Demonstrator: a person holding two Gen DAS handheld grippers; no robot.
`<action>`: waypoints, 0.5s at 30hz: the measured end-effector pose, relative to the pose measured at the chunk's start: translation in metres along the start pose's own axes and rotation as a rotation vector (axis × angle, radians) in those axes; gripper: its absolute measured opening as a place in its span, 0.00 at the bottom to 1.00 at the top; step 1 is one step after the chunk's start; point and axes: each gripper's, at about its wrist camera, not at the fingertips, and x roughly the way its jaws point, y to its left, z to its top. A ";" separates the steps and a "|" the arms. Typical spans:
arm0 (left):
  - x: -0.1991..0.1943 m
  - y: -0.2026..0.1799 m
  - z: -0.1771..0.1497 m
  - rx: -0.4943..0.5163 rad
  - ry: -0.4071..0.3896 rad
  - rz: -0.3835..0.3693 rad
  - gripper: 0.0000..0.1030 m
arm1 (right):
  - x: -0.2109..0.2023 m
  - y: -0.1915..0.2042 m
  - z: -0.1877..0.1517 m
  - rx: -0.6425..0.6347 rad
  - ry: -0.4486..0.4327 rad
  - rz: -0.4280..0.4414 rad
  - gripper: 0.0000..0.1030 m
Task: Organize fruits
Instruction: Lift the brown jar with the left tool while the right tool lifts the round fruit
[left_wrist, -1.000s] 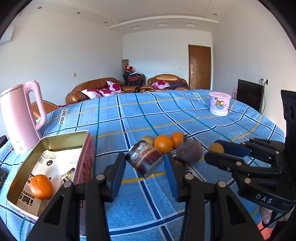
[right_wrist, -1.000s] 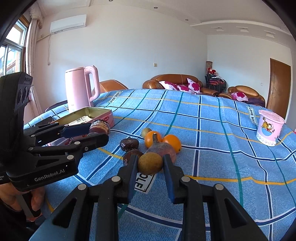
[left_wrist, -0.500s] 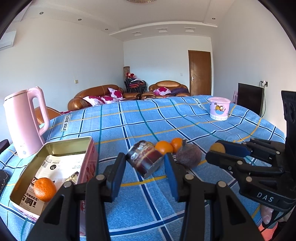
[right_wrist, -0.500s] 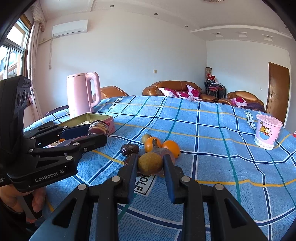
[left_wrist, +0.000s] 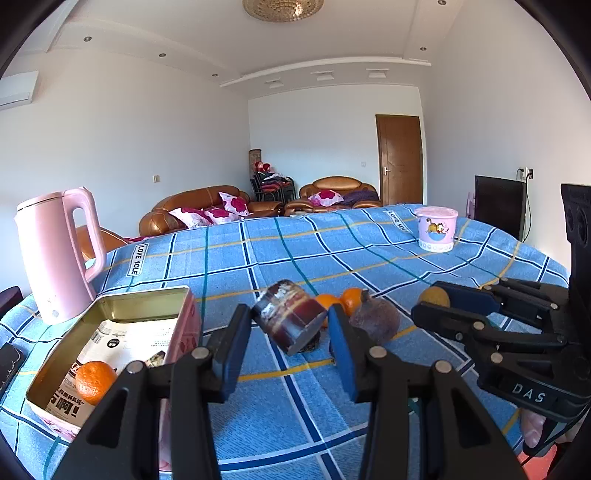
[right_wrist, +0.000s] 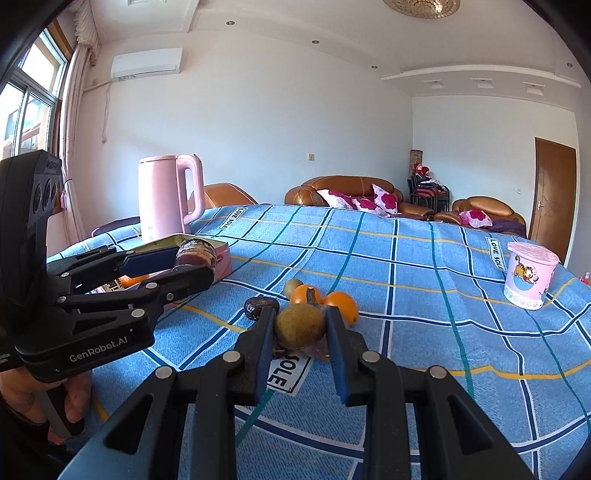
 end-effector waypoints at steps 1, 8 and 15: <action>-0.001 0.000 0.000 0.000 -0.005 0.002 0.43 | -0.001 0.000 0.000 -0.001 -0.004 0.001 0.29; -0.005 -0.002 0.000 0.009 -0.031 0.011 0.43 | -0.005 0.001 -0.001 -0.016 -0.033 0.002 0.29; -0.012 -0.003 -0.001 0.012 -0.079 0.028 0.43 | -0.012 0.002 -0.003 -0.023 -0.073 0.004 0.29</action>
